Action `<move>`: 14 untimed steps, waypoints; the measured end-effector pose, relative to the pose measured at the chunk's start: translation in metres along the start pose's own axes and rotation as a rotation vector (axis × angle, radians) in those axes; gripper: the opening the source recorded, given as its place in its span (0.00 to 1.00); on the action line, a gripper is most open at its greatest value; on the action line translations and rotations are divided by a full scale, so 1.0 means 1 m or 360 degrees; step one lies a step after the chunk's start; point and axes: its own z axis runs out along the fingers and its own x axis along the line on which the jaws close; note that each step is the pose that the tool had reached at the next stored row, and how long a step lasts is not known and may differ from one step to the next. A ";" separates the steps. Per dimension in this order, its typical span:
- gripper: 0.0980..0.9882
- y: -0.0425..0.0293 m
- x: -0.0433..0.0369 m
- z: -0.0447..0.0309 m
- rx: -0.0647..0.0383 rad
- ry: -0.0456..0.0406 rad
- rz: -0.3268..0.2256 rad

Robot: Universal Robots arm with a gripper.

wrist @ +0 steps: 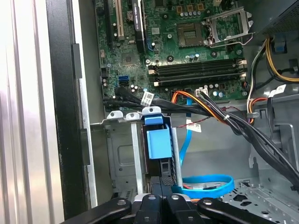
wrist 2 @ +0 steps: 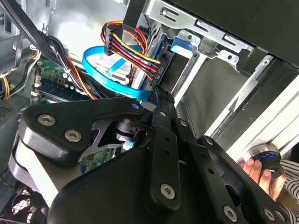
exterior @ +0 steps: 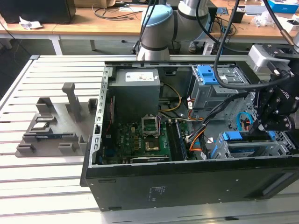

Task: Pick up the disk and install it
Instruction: 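Insert the second disk wire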

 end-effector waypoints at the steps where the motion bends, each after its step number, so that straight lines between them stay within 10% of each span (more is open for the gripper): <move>1: 0.01 -0.0002 -0.0017 0.0000 0.0000 0.0000 0.0000; 14: 0.01 0.0005 -0.0104 0.0014 0.0000 0.0000 0.0000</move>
